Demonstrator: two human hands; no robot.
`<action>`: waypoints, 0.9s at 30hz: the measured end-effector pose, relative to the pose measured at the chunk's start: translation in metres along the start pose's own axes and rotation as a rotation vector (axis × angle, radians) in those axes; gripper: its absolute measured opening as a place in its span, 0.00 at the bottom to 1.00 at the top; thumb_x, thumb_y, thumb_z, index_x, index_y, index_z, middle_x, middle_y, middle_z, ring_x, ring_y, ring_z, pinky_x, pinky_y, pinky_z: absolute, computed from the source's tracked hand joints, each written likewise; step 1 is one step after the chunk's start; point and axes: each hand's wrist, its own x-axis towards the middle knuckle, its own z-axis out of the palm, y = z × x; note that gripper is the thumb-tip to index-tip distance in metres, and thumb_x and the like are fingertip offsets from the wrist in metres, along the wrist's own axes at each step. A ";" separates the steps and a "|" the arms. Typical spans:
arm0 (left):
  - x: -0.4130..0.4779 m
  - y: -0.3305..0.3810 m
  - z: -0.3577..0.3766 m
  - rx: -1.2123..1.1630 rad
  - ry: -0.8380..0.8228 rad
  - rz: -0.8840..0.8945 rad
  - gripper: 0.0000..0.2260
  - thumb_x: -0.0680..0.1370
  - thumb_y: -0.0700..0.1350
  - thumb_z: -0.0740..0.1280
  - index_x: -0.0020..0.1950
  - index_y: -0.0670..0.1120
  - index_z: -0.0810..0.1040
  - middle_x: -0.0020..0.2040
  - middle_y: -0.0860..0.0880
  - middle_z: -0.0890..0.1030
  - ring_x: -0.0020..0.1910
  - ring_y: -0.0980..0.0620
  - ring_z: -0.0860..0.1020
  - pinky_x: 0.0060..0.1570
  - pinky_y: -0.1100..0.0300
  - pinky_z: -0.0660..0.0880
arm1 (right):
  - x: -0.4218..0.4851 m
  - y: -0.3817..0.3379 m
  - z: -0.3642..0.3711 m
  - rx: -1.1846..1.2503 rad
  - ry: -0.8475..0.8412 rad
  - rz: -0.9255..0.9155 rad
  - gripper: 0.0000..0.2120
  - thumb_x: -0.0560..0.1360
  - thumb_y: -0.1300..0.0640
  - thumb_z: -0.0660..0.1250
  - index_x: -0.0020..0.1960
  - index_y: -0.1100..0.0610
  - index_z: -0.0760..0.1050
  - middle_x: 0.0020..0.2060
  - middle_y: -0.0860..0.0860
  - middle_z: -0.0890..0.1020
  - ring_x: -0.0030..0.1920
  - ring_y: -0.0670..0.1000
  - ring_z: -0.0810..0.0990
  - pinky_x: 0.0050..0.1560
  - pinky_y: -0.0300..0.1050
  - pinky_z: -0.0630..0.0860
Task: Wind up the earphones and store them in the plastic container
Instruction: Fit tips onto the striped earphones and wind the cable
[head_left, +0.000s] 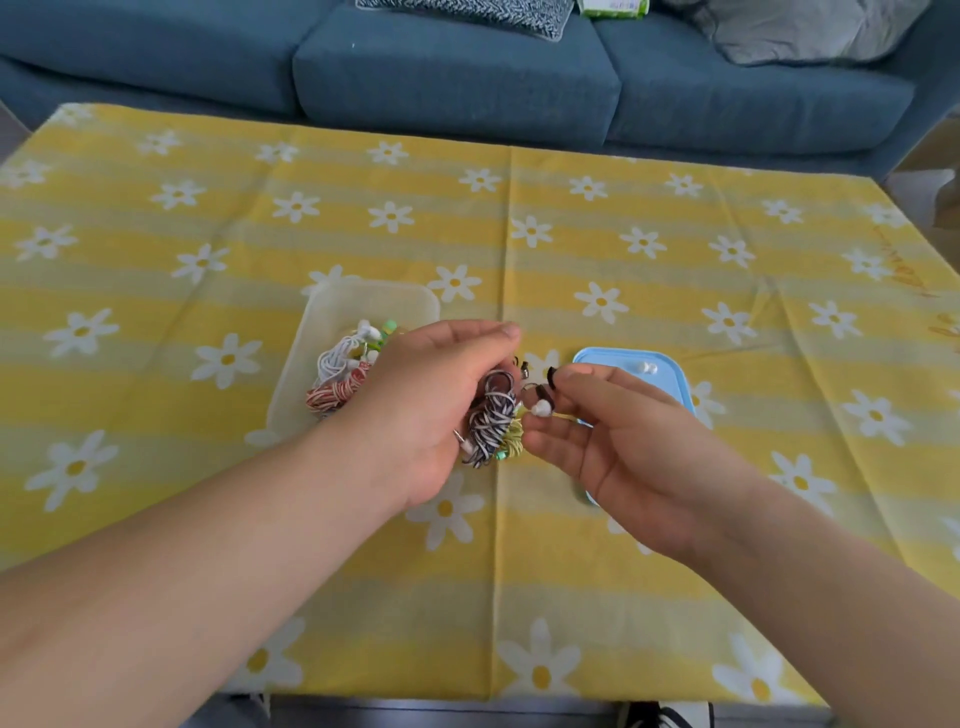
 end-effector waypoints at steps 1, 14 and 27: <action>-0.001 -0.003 0.001 0.041 0.002 0.012 0.06 0.75 0.43 0.76 0.50 0.45 0.84 0.37 0.45 0.84 0.37 0.46 0.82 0.39 0.56 0.79 | 0.000 0.000 -0.001 0.015 -0.002 0.003 0.03 0.81 0.65 0.65 0.49 0.62 0.75 0.37 0.58 0.83 0.35 0.55 0.84 0.37 0.45 0.83; -0.005 -0.016 -0.002 0.604 -0.106 0.406 0.06 0.74 0.42 0.77 0.50 0.50 0.87 0.43 0.53 0.87 0.45 0.55 0.85 0.51 0.57 0.82 | 0.001 -0.005 -0.011 -0.064 0.039 -0.060 0.09 0.79 0.64 0.68 0.59 0.62 0.75 0.51 0.65 0.82 0.49 0.60 0.83 0.46 0.48 0.85; -0.007 -0.021 0.000 0.654 -0.142 0.335 0.07 0.75 0.43 0.77 0.50 0.53 0.86 0.35 0.63 0.83 0.34 0.57 0.80 0.36 0.67 0.74 | -0.007 -0.007 -0.008 -0.308 0.146 -0.116 0.07 0.80 0.63 0.67 0.56 0.66 0.78 0.48 0.59 0.88 0.44 0.57 0.88 0.42 0.50 0.85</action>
